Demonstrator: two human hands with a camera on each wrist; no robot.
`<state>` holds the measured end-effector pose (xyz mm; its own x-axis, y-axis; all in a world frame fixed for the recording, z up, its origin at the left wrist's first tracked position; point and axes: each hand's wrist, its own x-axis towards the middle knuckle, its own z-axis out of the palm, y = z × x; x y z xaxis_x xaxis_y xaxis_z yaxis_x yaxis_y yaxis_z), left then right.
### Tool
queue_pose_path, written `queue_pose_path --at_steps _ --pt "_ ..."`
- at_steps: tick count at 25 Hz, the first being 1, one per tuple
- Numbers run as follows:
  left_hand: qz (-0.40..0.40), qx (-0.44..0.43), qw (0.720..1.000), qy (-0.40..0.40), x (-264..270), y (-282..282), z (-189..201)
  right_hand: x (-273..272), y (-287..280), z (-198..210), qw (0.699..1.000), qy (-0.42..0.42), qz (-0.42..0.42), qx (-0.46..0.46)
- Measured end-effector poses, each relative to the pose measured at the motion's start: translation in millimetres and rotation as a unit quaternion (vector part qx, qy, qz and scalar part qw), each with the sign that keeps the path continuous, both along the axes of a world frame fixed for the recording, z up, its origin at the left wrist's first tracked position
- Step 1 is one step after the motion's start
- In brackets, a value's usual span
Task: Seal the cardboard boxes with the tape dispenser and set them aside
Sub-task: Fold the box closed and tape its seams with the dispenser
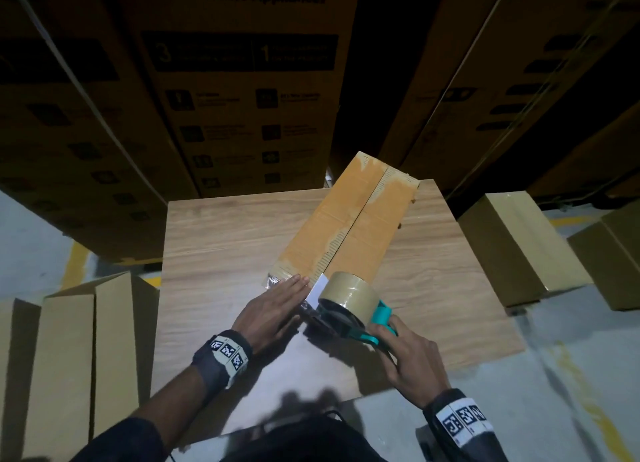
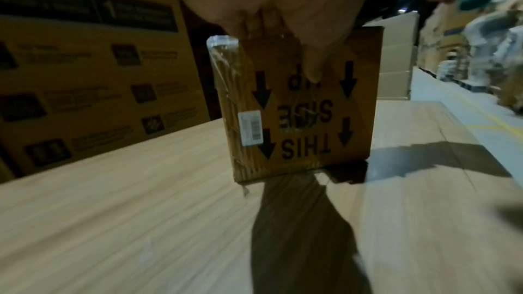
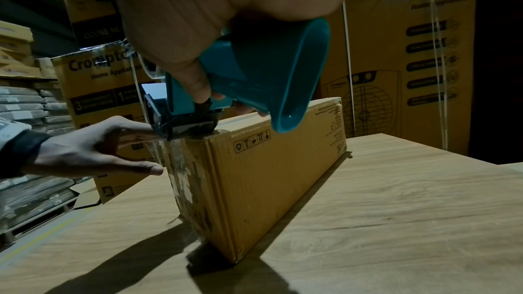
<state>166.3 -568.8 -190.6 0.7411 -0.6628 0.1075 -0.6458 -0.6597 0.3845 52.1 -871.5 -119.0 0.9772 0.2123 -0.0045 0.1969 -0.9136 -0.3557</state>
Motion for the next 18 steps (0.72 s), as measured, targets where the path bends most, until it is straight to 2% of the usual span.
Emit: queue_pose_path --at_steps 2,5,13,15,18 --pt "-0.004 -0.021 0.999 -0.045 2.7 -3.8 0.1 0.5 1.4 4.6 1.0 0.003 0.003 -0.008" --pt "-0.028 -0.008 0.993 -0.117 14.5 -4.4 -1.7 1.6 3.4 15.7 0.999 0.02 -0.006 -0.028" --pt "-0.026 0.006 0.996 -0.087 11.9 -7.2 1.2 -34.9 -37.2 62.2 0.996 0.036 -0.007 -0.077" --pt "-0.023 0.009 0.996 -0.088 12.5 -5.2 0.5 -42.2 -41.6 63.8 0.996 0.047 -0.01 -0.08" --pt "-0.012 -0.014 0.996 -0.091 11.9 -3.5 0.8 -39.6 -42.4 45.5 0.994 0.068 -0.016 -0.088"
